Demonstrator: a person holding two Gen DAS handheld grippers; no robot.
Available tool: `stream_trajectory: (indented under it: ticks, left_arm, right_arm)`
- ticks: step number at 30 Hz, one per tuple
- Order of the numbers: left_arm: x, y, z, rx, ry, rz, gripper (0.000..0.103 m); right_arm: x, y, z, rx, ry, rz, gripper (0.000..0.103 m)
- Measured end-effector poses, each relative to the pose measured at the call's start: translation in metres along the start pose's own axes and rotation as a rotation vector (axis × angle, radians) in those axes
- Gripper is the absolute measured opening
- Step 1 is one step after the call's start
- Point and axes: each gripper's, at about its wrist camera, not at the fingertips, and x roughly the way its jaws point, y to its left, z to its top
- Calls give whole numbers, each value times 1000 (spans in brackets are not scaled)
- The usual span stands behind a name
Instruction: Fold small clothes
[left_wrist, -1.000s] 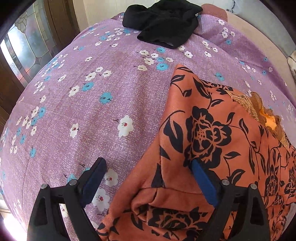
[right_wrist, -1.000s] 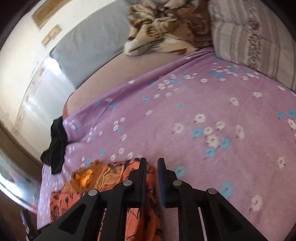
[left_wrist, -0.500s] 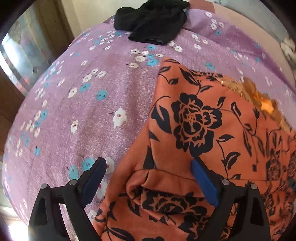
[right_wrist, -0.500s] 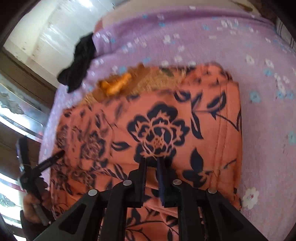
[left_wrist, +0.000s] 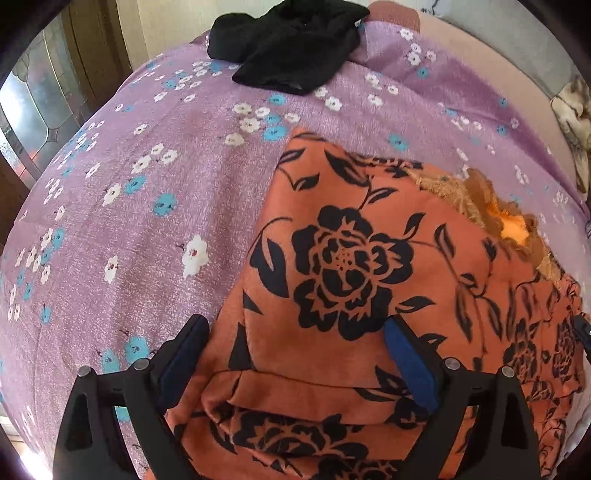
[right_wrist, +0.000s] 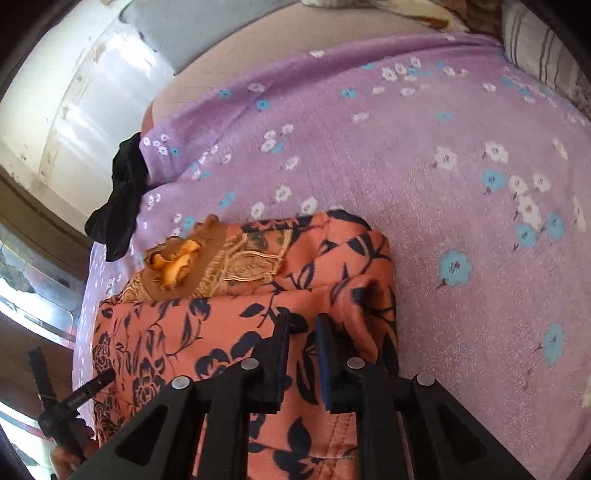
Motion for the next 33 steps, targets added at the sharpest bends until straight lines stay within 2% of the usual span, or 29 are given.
stream_trajectory:
  ticks: [3, 5, 6, 7, 8, 9, 11, 13, 16, 21, 24, 26, 29, 33]
  left_arm:
    - [-8, -1, 1, 14, -35, 14, 95]
    - [-3, -4, -3, 33, -24, 31, 95]
    - [1, -6, -9, 47, 1, 55, 95]
    - [7, -8, -12, 61, 27, 65, 97]
    - [7, -6, -13, 52, 11, 59, 99]
    - [4, -5, -13, 41, 13, 57, 99]
    - [0, -3, -12, 34, 38, 21, 99]
    - [-6, 3, -14, 27, 33, 2, 99]
    - [-21, 16, -20, 10, 27, -9, 99]
    - [-52, 49, -31, -50, -23, -23, 99]
    - [-68, 67, -55, -34, -49, 5, 99]
    - [-72, 79, -77, -38, -29, 25, 99]
    - [-79, 99, -112, -76, 25, -24, 99]
    - [-99, 119, -146, -131, 26, -51, 99]
  right_arm:
    - [-6, 24, -9, -55, 11, 97, 19]
    - [0, 39, -18, -93, 62, 150, 22]
    - [8, 48, -26, -120, 105, 144, 27]
    - [19, 54, -33, -145, 166, 115, 43]
    - [28, 61, -41, -165, 189, 102, 56]
    - [25, 67, -45, -199, 146, 77, 56]
    - [16, 75, -47, -223, 139, 69, 56]
    - [3, 74, -48, -194, 122, 120, 56]
    - [-21, 65, -56, -170, 78, 127, 56]
    - [-61, 64, -76, -139, 26, 195, 56]
    - [-81, 60, -97, -119, 35, 221, 56]
    - [-96, 53, -113, -104, 54, 228, 56]
    - [-116, 43, -138, -79, 97, 238, 58]
    - [-138, 33, -171, -78, 167, 184, 60]
